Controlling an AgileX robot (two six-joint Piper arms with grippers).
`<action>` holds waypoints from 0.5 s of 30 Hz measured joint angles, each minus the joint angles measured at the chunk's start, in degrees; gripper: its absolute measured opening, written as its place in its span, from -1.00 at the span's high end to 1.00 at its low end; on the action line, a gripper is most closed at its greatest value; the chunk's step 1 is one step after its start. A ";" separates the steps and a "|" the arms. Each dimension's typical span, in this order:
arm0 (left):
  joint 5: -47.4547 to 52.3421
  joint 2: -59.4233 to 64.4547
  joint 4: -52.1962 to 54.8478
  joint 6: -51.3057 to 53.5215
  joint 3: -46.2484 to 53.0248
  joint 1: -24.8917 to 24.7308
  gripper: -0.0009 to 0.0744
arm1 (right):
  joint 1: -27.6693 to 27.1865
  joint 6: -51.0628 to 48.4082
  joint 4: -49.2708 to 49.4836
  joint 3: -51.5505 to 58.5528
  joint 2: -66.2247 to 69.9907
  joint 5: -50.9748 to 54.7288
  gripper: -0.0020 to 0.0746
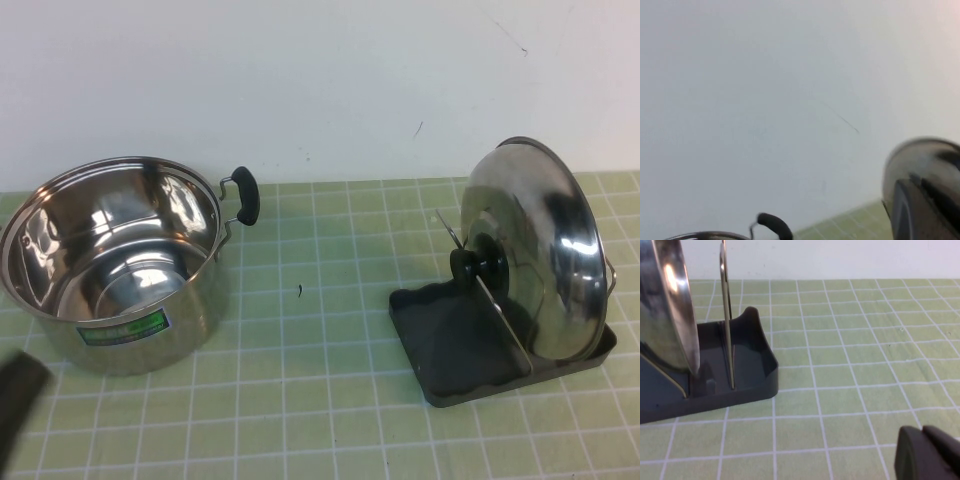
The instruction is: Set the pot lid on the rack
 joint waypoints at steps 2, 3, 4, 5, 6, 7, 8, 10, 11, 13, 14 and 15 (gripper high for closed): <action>7.48 0.00 -7.25 2.33 1.98 -1.17 0.98 | 0.00 0.00 0.00 0.00 0.00 0.00 0.95; 10.19 -0.10 -11.06 4.85 2.98 -1.71 0.98 | 0.00 0.00 0.00 0.00 0.00 0.00 0.95; 13.53 -0.39 -17.95 10.65 4.80 -2.19 0.98 | 0.00 0.00 0.00 0.00 0.00 0.00 0.95; 15.29 -1.08 -23.30 15.56 6.17 -2.52 0.98 | 0.00 0.00 0.00 0.00 0.00 0.00 0.95; 16.73 -1.67 -30.74 21.15 8.00 -2.86 0.98 | 0.00 0.00 0.00 0.00 0.00 0.00 0.95; 18.05 -2.58 -38.69 28.84 9.91 -3.23 0.98 | 0.00 0.00 0.00 0.00 0.00 0.00 0.95; 19.13 -3.66 -44.94 36.56 11.45 -3.52 0.98 | 0.00 0.00 0.00 0.00 0.00 0.00 0.95; 20.73 -6.46 -59.40 49.30 15.14 -3.96 0.98 | 0.00 0.00 0.00 0.00 0.00 0.00 0.95; 22.15 -7.67 -65.71 55.12 16.78 -3.95 0.98 | 0.00 0.00 0.00 0.00 0.00 0.00 0.95; 26.40 -9.26 -74.98 63.24 19.08 -3.95 0.98 | 0.00 0.00 0.00 0.00 0.00 0.00 0.95; 29.01 -9.48 -78.73 65.92 19.92 -3.95 0.98 | 0.00 0.00 0.00 0.00 -0.08 0.00 0.95; 31.56 -9.60 -80.81 67.41 20.31 -3.95 0.98 | 0.00 0.00 0.00 0.00 -0.08 0.00 0.95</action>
